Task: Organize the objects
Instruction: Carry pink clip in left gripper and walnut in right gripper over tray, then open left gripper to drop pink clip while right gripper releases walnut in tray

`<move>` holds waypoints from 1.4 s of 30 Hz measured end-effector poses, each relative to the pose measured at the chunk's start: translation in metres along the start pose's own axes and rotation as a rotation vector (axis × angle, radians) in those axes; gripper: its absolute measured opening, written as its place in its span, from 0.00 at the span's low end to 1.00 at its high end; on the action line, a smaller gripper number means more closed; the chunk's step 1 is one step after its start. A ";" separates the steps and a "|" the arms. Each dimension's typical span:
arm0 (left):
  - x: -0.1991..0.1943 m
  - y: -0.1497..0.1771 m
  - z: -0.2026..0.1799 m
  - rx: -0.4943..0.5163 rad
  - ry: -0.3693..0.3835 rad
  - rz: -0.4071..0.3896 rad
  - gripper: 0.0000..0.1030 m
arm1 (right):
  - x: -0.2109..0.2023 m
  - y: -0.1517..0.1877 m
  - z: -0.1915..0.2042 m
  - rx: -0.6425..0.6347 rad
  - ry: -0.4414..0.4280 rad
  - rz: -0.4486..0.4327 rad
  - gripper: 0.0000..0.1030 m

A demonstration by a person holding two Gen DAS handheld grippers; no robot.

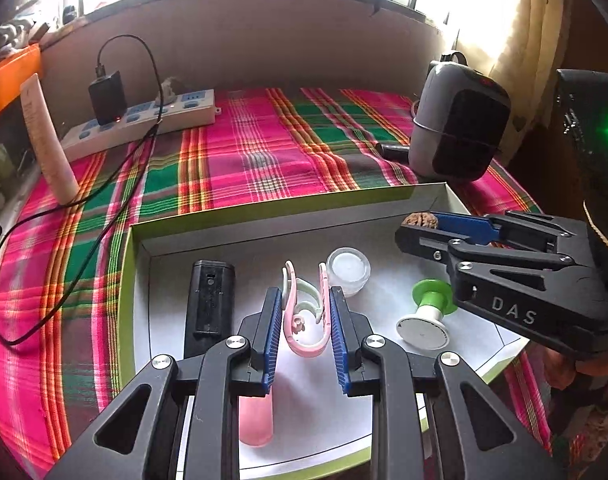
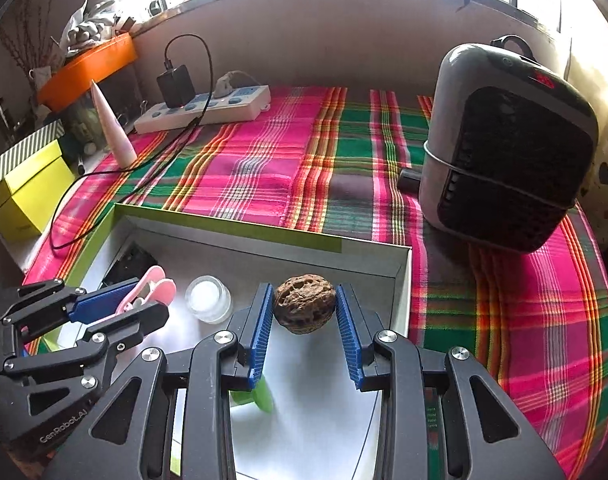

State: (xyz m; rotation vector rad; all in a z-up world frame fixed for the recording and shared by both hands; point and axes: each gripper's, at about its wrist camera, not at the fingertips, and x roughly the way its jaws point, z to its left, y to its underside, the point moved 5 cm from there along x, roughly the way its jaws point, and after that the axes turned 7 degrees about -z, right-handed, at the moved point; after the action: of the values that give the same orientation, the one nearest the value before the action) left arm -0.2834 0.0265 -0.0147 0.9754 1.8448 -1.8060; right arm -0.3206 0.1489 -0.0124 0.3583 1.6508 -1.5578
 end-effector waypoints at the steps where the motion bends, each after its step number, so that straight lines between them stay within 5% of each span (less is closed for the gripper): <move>1: 0.001 0.000 0.000 0.002 -0.003 0.003 0.21 | 0.001 0.000 0.000 0.001 0.000 0.005 0.32; 27: 0.012 0.006 0.000 -0.005 -0.016 0.042 0.22 | 0.009 0.001 -0.002 0.000 0.019 0.005 0.32; 34: 0.008 0.007 0.000 -0.004 -0.023 0.039 0.30 | 0.006 0.002 -0.002 0.004 0.011 -0.007 0.33; 42: -0.003 0.007 0.000 0.010 -0.051 0.016 0.38 | -0.001 0.004 0.000 0.010 0.004 -0.018 0.50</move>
State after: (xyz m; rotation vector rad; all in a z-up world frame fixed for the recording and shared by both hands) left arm -0.2764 0.0252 -0.0174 0.9362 1.7949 -1.8152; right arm -0.3171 0.1500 -0.0140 0.3526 1.6541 -1.5801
